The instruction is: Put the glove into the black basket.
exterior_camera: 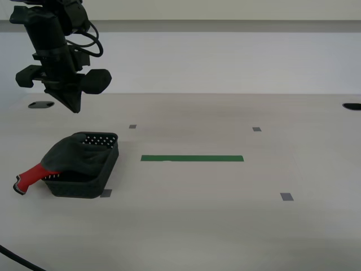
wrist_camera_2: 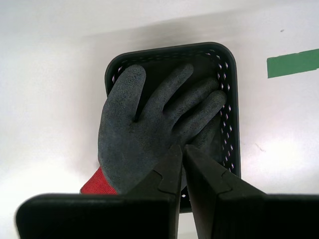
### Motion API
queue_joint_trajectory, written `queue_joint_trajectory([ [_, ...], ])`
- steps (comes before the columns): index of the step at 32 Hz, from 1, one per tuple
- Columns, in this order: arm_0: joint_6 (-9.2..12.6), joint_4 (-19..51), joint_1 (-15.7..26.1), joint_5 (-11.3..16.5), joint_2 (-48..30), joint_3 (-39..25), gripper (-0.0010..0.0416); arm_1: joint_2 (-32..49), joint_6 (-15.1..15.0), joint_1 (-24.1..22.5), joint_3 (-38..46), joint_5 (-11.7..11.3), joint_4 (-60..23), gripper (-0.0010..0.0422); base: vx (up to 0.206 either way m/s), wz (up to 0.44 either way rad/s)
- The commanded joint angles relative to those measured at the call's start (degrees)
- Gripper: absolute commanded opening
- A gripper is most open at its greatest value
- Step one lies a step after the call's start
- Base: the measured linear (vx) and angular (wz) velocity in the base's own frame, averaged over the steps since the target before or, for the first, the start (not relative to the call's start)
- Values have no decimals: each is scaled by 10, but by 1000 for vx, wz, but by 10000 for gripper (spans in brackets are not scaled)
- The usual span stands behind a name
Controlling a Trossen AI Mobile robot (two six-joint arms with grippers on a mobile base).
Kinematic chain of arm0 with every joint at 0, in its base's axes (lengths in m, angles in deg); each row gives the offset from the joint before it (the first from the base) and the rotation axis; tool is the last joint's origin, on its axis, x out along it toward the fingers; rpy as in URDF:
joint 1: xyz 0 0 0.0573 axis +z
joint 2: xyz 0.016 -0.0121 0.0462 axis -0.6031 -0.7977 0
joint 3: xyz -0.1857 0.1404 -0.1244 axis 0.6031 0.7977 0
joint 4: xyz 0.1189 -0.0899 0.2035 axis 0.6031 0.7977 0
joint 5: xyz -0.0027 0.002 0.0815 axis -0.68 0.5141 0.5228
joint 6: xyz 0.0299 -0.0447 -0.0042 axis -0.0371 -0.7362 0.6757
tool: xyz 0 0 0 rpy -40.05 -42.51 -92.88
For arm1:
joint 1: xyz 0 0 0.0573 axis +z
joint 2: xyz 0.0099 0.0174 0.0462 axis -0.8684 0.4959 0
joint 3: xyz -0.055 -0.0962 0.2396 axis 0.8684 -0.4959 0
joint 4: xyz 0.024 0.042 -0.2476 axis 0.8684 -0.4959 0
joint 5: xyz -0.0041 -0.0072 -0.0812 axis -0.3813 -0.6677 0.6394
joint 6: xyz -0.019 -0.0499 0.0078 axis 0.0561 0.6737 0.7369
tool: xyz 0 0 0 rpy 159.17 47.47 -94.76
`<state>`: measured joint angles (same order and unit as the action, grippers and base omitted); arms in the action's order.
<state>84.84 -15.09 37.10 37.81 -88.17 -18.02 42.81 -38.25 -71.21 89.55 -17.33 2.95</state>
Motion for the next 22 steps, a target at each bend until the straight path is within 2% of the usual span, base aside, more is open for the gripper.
queue_joint_trajectory([
  [1, 0, -3, 0, 0, 0, -1, 1, 0, 0, 0, 0, 1, 0, 7, 0, 0],
  [22, 0, -3, 0, 0, 0, -1, 1, 0, 0, 0, 0, 1, 3, 7, 0, 0],
])
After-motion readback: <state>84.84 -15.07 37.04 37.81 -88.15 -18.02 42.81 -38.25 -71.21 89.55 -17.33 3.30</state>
